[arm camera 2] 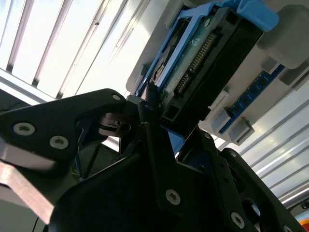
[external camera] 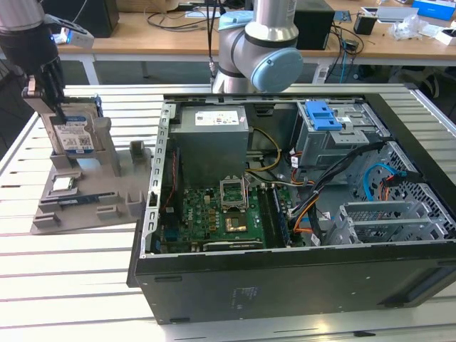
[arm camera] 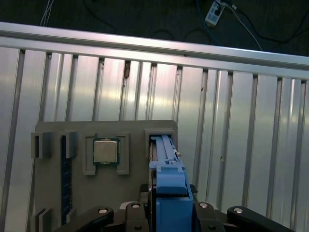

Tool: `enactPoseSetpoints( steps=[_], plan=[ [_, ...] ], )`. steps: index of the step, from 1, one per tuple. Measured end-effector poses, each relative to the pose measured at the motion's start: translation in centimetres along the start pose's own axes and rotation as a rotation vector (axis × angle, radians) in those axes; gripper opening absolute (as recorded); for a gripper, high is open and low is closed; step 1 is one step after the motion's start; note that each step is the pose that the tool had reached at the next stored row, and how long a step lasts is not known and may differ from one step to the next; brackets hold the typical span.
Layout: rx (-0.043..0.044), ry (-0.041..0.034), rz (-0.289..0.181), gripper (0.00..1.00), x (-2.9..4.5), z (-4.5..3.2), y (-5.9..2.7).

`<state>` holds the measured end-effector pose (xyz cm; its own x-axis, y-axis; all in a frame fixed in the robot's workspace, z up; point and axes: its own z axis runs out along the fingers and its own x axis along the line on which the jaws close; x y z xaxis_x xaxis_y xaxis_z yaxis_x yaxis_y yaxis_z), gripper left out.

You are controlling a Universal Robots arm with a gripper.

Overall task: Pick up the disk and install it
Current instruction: 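Pick up the disk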

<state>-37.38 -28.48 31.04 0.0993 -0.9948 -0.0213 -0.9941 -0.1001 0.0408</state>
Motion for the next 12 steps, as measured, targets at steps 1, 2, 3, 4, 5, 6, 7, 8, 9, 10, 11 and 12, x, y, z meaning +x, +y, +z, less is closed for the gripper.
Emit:
enactPoseSetpoints(
  steps=[1, 2, 3, 4, 5, 6, 7, 8, 9, 10, 11, 12],
  plan=[
    [-0.0001, 0.0, 0.0, 0.37, -0.01, -0.34, 0.02],
    [0.0, 0.0, 0.0, 0.37, -0.01, -0.6, 0.03],
    [-0.0001, 0.0, 0.0, 0.37, -0.02, -0.81, 0.04],
    [-0.0001, 0.0, 0.0, 0.37, -0.02, -1.02, 0.04],
    [0.0, 0.0, 0.0, 0.37, -0.03, -1.38, 0.06],
    [0.0, 0.0, 0.0, 0.37, -0.04, -1.66, 0.07],
    [-0.0001, 0.0, 0.0, 0.37, -0.04, -1.91, 0.08],
    [-0.0001, 0.0, 0.0, 0.37, -0.05, -2.16, 0.09],
    [0.0, 0.0, 0.0, 0.37, -0.05, -2.4, 0.1],
    [-0.0001, 0.0, 0.0, 0.37, -0.06, -2.75, 0.11],
    [-0.0001, 0.0, 0.0, 0.37, -0.07, -3.22, 0.13],
    [0.0, 0.0, 0.0, 0.37, -0.08, -3.58, 0.15]
  ],
)
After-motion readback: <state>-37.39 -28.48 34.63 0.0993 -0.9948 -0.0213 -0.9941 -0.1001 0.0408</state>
